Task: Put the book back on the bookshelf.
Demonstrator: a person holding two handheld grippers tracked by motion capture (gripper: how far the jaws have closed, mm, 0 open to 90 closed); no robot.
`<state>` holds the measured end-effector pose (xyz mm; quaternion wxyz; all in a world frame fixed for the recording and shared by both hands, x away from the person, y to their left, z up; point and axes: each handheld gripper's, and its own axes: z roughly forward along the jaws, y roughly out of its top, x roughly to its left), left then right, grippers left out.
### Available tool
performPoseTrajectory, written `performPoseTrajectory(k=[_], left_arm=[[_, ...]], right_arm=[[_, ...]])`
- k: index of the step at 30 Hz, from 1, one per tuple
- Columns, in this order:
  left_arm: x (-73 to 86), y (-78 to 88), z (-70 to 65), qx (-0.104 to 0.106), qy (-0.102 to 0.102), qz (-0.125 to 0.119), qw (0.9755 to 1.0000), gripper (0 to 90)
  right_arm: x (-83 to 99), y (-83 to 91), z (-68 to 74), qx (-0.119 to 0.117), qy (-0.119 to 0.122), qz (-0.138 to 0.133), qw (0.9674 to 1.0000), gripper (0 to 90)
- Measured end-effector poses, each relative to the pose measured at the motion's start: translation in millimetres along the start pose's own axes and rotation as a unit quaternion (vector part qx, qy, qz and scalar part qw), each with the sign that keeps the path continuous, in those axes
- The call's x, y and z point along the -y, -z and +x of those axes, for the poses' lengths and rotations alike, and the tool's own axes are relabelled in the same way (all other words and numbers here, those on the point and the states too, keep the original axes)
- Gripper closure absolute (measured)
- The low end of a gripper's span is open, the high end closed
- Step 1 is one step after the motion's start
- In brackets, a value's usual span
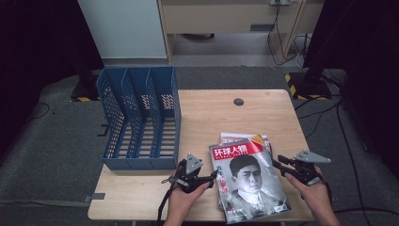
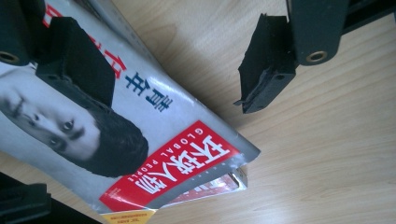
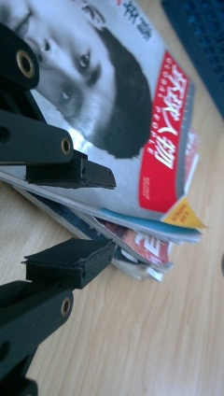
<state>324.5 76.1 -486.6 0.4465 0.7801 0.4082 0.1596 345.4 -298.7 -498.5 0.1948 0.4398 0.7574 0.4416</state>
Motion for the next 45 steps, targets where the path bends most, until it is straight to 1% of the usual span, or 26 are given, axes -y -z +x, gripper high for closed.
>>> performPoseTrajectory(k=[1,3,4,6,7,8,10,13,15,16,17,20,21,23,24,27,29,30,31,34,35,37,38,40,41,45], left_arm=[[-2.1,-3.7,0.6,-0.001,0.003,0.003,1.0000,26.6],[-5.0,-13.2,4.4,0.001,0.011,0.016,0.9998,26.5],[-5.8,-18.4,6.8,-0.001,0.017,0.025,0.9995,26.3],[-7.1,-26.5,10.1,-0.005,0.028,0.034,0.9990,25.5],[-7.9,-31.2,11.6,-0.003,0.030,0.040,0.9987,25.1],[-8.7,-35.8,12.5,0.000,0.035,0.048,0.9982,24.4],[-10.4,-44.8,13.8,-0.006,0.037,0.063,0.9973,21.9],[-12.1,-52.8,16.2,-0.003,0.050,0.067,0.9965,19.0],[-12.9,-56.9,18.5,0.003,0.056,0.075,0.9956,15.1],[-13.8,-58.8,19.9,0.008,0.066,0.077,0.9948,14.3],[-14.3,-59.7,20.1,0.008,0.068,0.078,0.9946,14.4],[-17.5,-64.0,20.1,0.015,0.061,0.086,0.9943,13.9],[-18.7,-66.1,20.7,0.020,0.066,0.091,0.9935,13.3],[-20.4,-69.2,21.3,0.031,0.066,0.096,0.9926,13.1],[-21.5,-71.4,22.2,0.039,0.069,0.102,0.9917,13.0],[-23.3,-75.4,23.2,0.049,0.072,0.107,0.9905,13.2],[-23.1,-79.4,24.1,0.062,0.085,0.108,0.9885,13.3],[-23.2,-80.5,23.9,0.068,0.087,0.106,0.9883,14.1],[-23.5,-81.6,22.9,0.070,0.084,0.104,0.9885,15.4],[-27.4,-79.6,17.2,0.061,0.069,0.095,0.9913,17.5],[-28.7,-78.3,16.3,0.062,0.070,0.091,0.9915,17.9],[-34.1,-73.9,10.7,0.068,0.076,0.073,0.9921,19.6],[-36.6,-72.4,8.4,0.072,0.073,0.070,0.9923,20.2],[-40.7,-70.4,4.3,0.076,0.075,0.066,0.9922,21.4],[-43.1,-69.5,2.6,0.072,0.075,0.067,0.9923,22.9],[-51.7,-66.2,0.2,0.068,0.072,0.063,0.9931,33.6]], right_arm=[[0.2,-2.6,1.2,0.002,0.002,0.007,1.0000,66.0],[-0.9,-5.3,2.7,-0.007,-0.001,0.005,1.0000,65.7],[-1.2,-6.5,3.5,-0.011,0.002,0.005,0.9999,65.5],[-0.9,-8.9,5.6,-0.012,0.010,0.015,0.9998,65.9],[-0.5,-10.1,6.2,-0.013,0.014,0.021,0.9996,65.9],[-0.4,-10.9,6.7,-0.015,0.011,0.025,0.9995,65.8],[-0.2,-11.6,6.6,-0.021,0.008,0.028,0.9994,64.8],[0.5,-12.3,9.4,-0.029,0.009,0.034,0.9990,61.6],[0.6,-12.4,11.4,-0.027,0.014,0.039,0.9988,59.5],[0.7,-12.4,11.6,-0.028,0.017,0.041,0.9986,58.9],[1.0,-12.9,12.1,-0.028,0.016,0.043,0.9986,57.8],[2.0,-12.7,12.8,-0.028,0.015,0.047,0.9984,57.4],[2.2,-12.9,13.1,-0.027,0.015,0.046,0.9984,57.5],[2.0,-12.8,13.4,-0.026,0.018,0.048,0.9983,57.6],[2.1,-12.9,13.7,-0.025,0.020,0.048,0.9983,57.6],[2.2,-13.1,14.0,-0.025,0.020,0.047,0.9984,57.7],[2.4,-13.2,13.8,-0.026,0.020,0.047,0.9984,57.7],[2.5,-13.3,13.9,-0.026,0.020,0.047,0.9984,57.8],[2.4,-13.3,14.0,-0.026,0.021,0.046,0.9984,57.8],[2.5,-12.7,14.5,-0.023,0.029,0.048,0.9982,57.9],[2.4,-12.5,14.6,-0.023,0.030,0.048,0.9981,58.1],[2.6,-12.3,14.9,-0.026,0.030,0.048,0.9981,58.5],[2.8,-12.5,15.4,-0.029,0.029,0.048,0.9980,58.7],[2.8,-12.7,16.8,-0.028,0.031,0.047,0.9980,58.8],[2.8,-12.6,16.9,-0.027,0.032,0.047,0.9980,59.1],[2.8,-11.9,16.7,-0.027,0.031,0.048,0.9980,60.7]])
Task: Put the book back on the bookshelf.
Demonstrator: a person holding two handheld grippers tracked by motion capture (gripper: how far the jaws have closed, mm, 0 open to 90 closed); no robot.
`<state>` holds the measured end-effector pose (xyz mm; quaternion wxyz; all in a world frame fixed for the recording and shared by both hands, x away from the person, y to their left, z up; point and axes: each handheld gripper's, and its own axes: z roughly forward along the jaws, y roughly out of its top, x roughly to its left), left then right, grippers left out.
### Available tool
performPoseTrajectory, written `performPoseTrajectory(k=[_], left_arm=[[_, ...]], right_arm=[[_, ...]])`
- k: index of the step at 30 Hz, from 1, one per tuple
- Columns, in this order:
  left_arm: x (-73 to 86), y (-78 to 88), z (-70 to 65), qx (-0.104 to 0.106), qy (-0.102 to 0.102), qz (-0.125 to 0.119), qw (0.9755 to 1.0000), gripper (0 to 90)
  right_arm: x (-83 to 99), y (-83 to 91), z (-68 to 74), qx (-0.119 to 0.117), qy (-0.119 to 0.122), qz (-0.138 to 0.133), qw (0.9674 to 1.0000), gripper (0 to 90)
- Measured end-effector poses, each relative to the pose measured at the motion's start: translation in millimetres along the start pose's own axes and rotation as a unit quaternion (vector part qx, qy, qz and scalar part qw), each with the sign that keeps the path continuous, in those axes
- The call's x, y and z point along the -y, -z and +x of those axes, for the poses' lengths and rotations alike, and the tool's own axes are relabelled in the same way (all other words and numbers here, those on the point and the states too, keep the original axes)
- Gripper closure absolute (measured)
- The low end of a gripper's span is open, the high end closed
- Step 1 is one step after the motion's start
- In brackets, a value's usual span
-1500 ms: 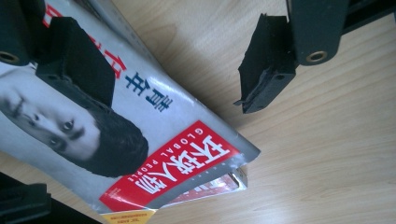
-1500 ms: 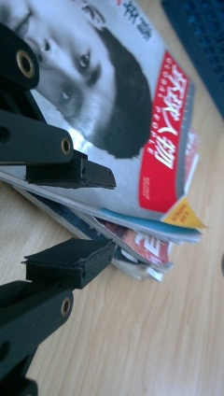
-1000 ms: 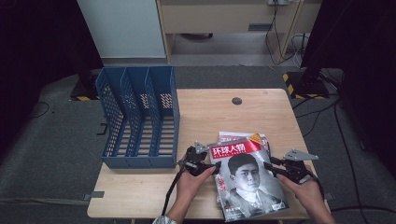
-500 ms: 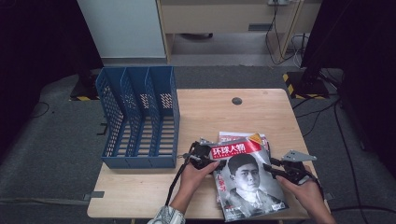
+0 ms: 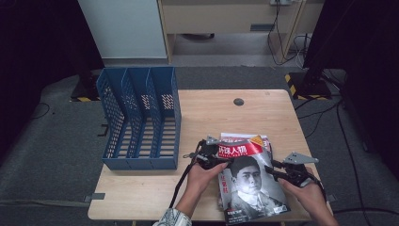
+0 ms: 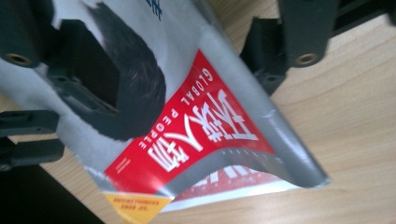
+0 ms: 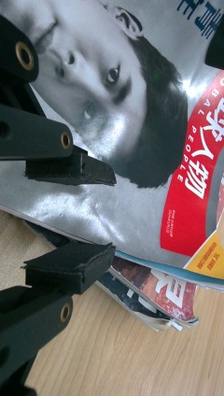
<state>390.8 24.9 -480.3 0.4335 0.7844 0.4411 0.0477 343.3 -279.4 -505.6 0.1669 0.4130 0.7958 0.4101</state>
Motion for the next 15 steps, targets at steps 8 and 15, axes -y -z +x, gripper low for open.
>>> performPoseTrajectory(k=[8,15], left_arm=[[-7.5,0.6,2.5,0.000,0.001,0.013,0.9999,47.8],[-12.4,-4.4,0.1,0.006,-0.001,0.020,0.9998,50.9]], right_arm=[[0.3,0.5,-1.4,-0.001,-0.005,-0.004,1.0000,66.6],[0.4,-0.1,1.0,-0.011,0.001,-0.002,0.9999,68.2]])
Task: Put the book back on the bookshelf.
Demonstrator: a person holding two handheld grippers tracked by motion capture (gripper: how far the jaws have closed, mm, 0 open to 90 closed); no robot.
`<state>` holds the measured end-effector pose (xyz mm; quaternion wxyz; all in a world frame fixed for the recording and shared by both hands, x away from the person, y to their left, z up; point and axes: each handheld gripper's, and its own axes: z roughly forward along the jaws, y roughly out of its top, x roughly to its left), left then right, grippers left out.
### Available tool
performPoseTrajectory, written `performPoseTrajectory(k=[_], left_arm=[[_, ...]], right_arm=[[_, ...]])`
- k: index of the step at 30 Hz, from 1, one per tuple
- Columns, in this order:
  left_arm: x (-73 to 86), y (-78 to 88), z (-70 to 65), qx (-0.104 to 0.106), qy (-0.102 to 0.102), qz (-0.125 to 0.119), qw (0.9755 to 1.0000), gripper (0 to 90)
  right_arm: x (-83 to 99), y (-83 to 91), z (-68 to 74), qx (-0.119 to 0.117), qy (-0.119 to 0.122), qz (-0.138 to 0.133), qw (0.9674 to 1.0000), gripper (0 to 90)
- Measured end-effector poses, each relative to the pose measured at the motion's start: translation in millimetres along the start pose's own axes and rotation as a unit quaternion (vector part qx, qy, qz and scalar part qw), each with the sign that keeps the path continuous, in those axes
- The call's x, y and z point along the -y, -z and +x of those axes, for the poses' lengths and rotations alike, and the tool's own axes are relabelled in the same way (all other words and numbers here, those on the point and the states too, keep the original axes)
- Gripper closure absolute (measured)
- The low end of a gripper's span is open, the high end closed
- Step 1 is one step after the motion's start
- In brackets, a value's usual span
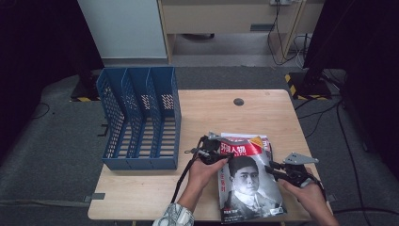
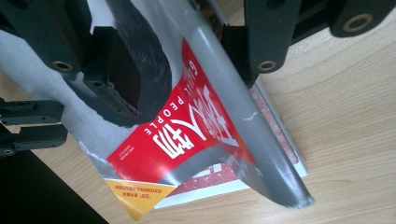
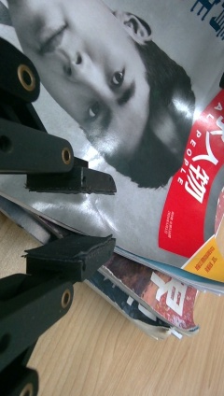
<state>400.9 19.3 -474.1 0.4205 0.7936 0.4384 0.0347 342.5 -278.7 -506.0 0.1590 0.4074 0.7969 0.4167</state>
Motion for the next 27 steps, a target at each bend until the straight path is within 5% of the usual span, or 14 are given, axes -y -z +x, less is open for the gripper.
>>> performPoseTrajectory(k=[9,19,27], left_arm=[[-0.2,-8.9,-5.2,-0.001,-0.009,0.023,0.9997,52.4],[-0.7,-2.0,-8.5,-0.013,-0.023,-0.010,0.9996,71.9],[-5.7,8.2,-15.2,-0.004,-0.040,-0.042,0.9983,80.0]], right_arm=[[-1.1,-3.2,7.8,-0.027,0.010,0.001,0.9996,68.8],[-1.1,-3.7,7.3,-0.029,0.006,0.001,0.9996,67.7],[-3.8,-5.9,5.0,-0.039,-0.011,-0.007,0.9992,53.6]])
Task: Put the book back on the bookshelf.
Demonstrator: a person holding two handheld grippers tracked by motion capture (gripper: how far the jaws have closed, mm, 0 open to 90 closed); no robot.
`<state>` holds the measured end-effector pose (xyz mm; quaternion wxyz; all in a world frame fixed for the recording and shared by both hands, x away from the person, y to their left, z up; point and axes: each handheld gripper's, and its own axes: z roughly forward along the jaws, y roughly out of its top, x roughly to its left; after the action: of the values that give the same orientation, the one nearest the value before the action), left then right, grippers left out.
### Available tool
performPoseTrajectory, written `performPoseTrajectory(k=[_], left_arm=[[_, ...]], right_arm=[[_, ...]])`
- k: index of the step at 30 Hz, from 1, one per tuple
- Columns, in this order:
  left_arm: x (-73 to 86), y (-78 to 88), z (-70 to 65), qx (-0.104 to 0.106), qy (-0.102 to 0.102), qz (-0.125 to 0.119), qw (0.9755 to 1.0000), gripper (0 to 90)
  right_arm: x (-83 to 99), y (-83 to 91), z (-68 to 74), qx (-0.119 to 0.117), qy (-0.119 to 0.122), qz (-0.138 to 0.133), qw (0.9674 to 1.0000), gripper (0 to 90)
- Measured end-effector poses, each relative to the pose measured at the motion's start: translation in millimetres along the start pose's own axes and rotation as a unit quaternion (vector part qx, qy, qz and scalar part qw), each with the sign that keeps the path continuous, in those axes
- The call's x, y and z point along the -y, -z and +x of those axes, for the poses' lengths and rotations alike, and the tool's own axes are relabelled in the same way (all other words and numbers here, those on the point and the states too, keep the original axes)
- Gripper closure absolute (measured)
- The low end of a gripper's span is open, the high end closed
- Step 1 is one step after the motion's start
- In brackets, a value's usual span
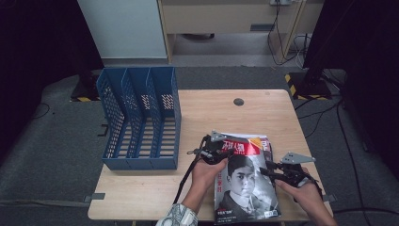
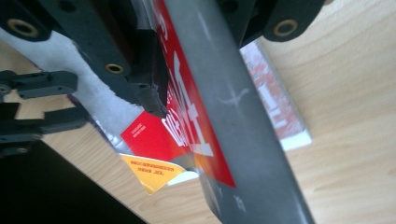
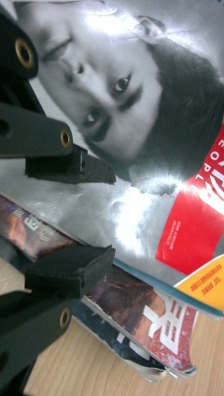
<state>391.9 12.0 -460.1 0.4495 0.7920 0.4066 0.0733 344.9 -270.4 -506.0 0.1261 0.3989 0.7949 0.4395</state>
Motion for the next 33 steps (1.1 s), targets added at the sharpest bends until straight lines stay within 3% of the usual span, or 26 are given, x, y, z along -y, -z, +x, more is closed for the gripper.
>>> performPoseTrajectory(k=[5,9,16,24,33], left_arm=[[-6.5,2.8,-7.7,0.005,-0.022,-0.005,0.9997,81.0],[-10.6,4.3,-11.3,0.016,-0.024,-0.014,0.9995,81.7],[-19.9,7.7,-19.0,0.037,-0.048,-0.025,0.9978,82.4],[-31.6,9.4,-23.0,0.064,-0.059,-0.034,0.9956,83.5],[-40.9,10.2,-19.3,0.074,-0.062,-0.043,0.9944,84.3]], right_arm=[[-0.8,-1.0,-4.2,0.006,-0.014,-0.002,0.9999,41.8],[-3.0,-2.4,-9.2,0.011,-0.029,-0.011,0.9994,29.4],[-5.0,-6.9,-17.1,0.015,-0.037,-0.016,0.9991,12.3],[-3.7,-10.5,-23.9,-0.005,-0.055,-0.021,0.9982,8.5],[-9.0,-9.9,-17.8,-0.032,-0.034,-0.017,0.9988,9.3]])
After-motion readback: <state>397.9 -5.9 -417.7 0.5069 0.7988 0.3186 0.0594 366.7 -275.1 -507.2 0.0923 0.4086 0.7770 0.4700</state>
